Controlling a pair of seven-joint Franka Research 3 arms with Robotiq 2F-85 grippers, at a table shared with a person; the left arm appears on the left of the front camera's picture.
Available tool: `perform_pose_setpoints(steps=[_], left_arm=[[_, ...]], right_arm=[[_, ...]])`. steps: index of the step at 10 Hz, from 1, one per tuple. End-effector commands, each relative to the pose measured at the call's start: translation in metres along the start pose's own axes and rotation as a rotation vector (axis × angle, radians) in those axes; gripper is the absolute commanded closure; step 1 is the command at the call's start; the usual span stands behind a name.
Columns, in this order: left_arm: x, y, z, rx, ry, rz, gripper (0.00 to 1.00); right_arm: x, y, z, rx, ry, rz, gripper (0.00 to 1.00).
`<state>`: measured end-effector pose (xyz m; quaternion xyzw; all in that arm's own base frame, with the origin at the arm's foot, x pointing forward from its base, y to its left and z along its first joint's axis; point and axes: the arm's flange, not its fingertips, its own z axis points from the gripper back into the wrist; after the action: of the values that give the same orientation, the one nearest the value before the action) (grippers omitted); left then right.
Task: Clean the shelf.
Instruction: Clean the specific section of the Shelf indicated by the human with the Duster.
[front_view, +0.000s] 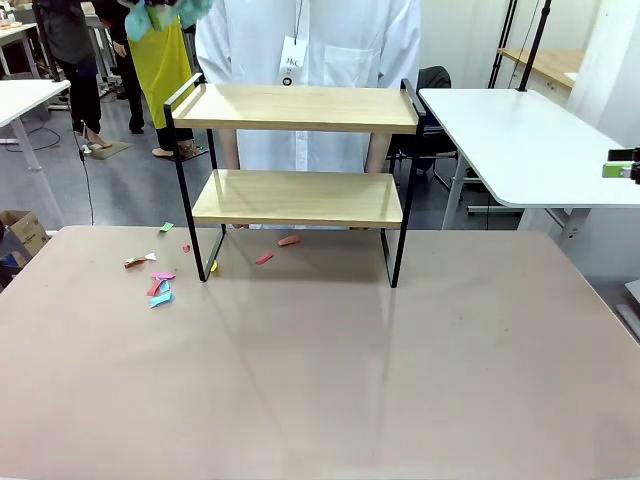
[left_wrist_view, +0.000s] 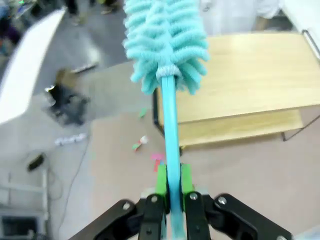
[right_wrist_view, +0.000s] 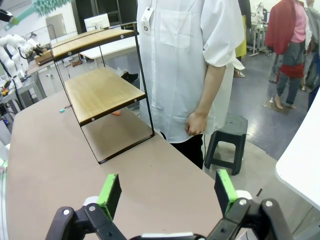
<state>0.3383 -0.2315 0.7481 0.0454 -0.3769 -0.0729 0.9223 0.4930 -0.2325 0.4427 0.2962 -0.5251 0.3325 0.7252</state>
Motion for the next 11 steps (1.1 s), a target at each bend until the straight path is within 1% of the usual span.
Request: perform_pose_setpoints(steps=[1,2,3,4,5,6,8,9,10,11], left_arm=[[-0.041,0.046,-0.013,-0.284,-0.017,-0.176,0.87],[-0.047,0.063,-0.009,-0.374,-0.026,-0.214,0.87],[-0.052,0.076,-0.003,-0.422,-0.036,-0.266,0.87],[-0.057,0.088,0.002,-0.475,-0.035,-0.349,0.87],[-0.062,0.098,0.006,-0.5,-0.016,-0.44,0.87],[-0.068,0.104,0.01,-0.513,-0.007,-0.577,0.87],[-0.075,0.099,0.012,-0.529,-0.002,-0.845,0.87],[-0.076,0.092,0.01,-0.511,0.049,-0.946,0.87],[-0.078,0.087,0.008,-0.465,0.118,-1.084,0.87],[-0.082,0.083,0.003,-0.467,0.157,-1.189,0.87]], right_arm=[[0.002,0.001,-0.001,-0.001,0.007,0.006,0.0],[0.002,0.001,-0.001,-0.001,0.007,0.006,0.0],[0.002,0.001,-0.001,-0.001,0.007,0.006,0.0],[0.002,0.001,-0.001,-0.001,0.007,0.006,0.0],[0.002,0.001,-0.001,-0.001,0.007,0.006,0.0],[0.002,0.001,-0.001,-0.001,0.007,0.006,0.0],[0.002,0.001,-0.001,-0.001,0.007,0.006,0.0],[0.002,0.001,-0.001,-0.001,0.007,0.006,0.0],[0.002,0.001,-0.001,-0.001,0.007,0.006,0.0],[0.002,0.001,-0.001,-0.001,0.007,0.006,0.0]])
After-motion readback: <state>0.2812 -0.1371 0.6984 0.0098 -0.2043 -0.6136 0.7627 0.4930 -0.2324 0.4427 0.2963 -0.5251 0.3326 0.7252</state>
